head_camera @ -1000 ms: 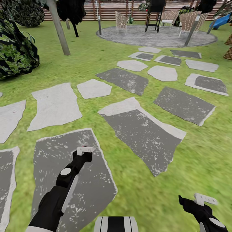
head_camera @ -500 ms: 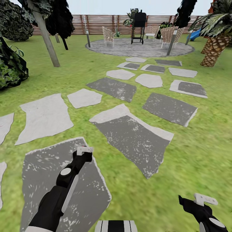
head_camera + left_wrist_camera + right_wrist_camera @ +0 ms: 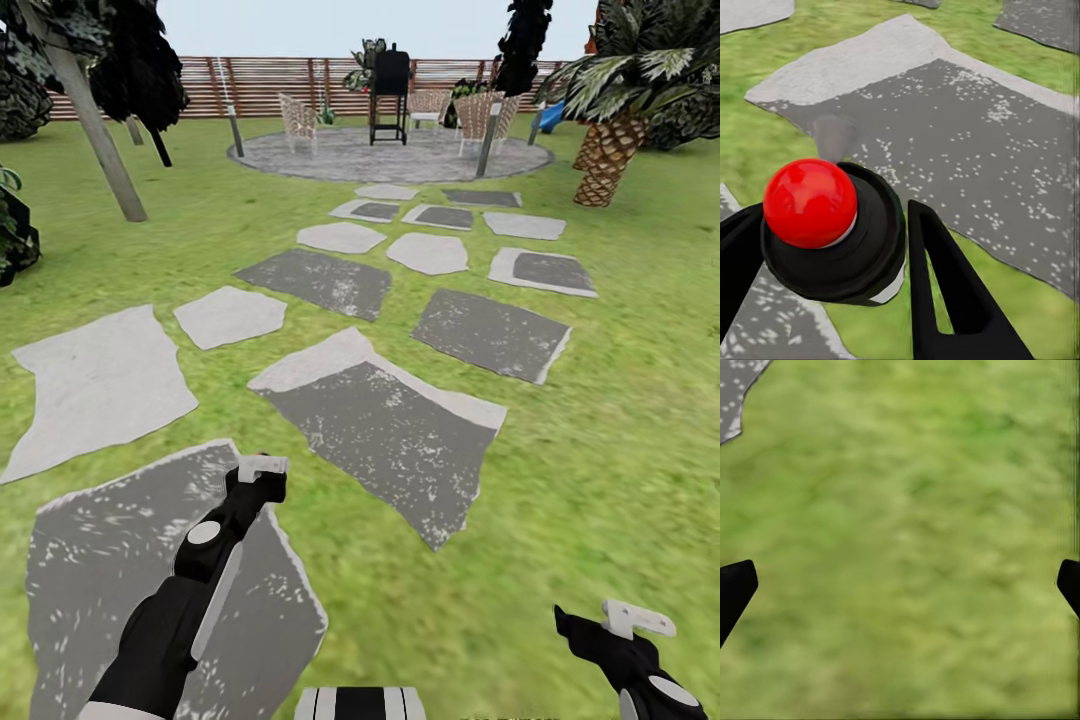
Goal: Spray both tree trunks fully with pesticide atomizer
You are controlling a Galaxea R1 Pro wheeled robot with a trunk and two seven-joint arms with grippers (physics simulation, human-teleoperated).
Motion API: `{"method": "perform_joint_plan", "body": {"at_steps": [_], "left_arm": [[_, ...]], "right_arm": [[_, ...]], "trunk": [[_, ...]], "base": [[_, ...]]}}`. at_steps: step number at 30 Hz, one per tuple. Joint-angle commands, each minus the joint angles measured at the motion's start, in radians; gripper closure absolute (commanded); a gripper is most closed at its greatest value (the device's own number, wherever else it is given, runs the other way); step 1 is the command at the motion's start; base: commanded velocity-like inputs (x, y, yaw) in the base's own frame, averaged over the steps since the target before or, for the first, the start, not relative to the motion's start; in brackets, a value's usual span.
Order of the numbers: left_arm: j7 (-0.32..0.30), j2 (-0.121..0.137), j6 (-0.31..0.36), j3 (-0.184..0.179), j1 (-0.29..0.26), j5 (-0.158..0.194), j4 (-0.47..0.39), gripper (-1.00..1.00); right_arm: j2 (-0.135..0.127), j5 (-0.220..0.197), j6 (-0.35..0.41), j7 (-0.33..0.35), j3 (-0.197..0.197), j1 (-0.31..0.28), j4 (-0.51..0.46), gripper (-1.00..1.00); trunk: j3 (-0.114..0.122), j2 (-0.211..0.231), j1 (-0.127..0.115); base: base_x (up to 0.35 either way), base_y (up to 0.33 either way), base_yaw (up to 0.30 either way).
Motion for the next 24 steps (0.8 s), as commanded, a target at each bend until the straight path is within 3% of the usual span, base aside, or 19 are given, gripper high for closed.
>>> {"method": "perform_joint_plan", "body": {"at_steps": [1, 12, 24], "left_arm": [[0.000, 0.000, 0.000, 0.000, 0.000, 0.000, 0.000, 1.00], [0.000, 0.000, 0.000, 0.000, 0.000, 0.000, 0.000, 1.00], [0.000, 0.000, -0.001, 0.000, 0.000, -0.001, -0.001, 1.00]], "right_arm": [[0.000, 0.000, 0.000, 0.000, 0.000, 0.000, 0.000, -1.00], [0.001, 0.000, 0.000, 0.000, 0.000, 0.000, 0.000, -1.00], [0.001, 0.000, 0.000, 0.000, 0.000, 0.000, 0.001, -1.00]], "trunk": [[0.001, 0.000, 0.000], [0.014, 0.000, 0.000], [0.065, 0.003, -0.005]], "base": [[0.000, 0.000, -0.210], [0.000, 0.000, -0.210], [0.000, 0.000, -0.107]]}}
